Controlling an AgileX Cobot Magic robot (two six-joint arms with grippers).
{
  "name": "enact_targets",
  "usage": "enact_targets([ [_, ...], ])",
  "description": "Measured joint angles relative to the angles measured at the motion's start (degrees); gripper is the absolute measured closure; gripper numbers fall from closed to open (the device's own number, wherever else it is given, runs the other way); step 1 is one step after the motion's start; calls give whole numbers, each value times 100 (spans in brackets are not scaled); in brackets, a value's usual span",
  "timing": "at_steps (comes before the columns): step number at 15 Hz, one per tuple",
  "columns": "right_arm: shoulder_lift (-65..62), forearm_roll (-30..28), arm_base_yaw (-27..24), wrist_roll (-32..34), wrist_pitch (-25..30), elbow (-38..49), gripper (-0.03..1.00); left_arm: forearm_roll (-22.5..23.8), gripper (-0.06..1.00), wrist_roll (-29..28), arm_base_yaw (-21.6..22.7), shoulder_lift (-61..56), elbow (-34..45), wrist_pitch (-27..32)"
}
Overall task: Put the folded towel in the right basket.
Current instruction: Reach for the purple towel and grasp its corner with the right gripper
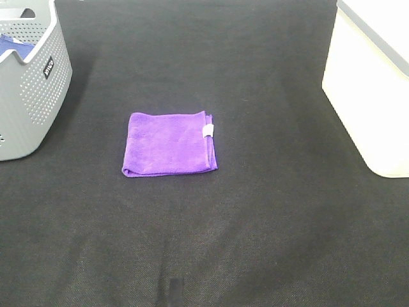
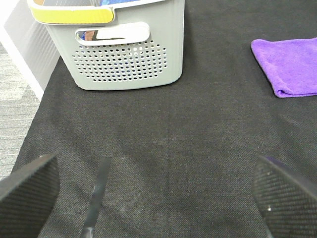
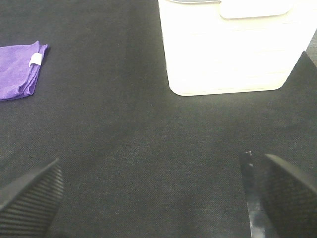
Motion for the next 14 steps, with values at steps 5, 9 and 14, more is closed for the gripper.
enact_targets([
  [5,0,0,0,-6,0,0,-1,0,-5,0,0,0,0,0],
  [9,0,0,0,-29,0,0,-1,0,-5,0,0,0,0,0],
  [14,0,0,0,-34,0,0,-1,0,-5,0,0,0,0,0],
])
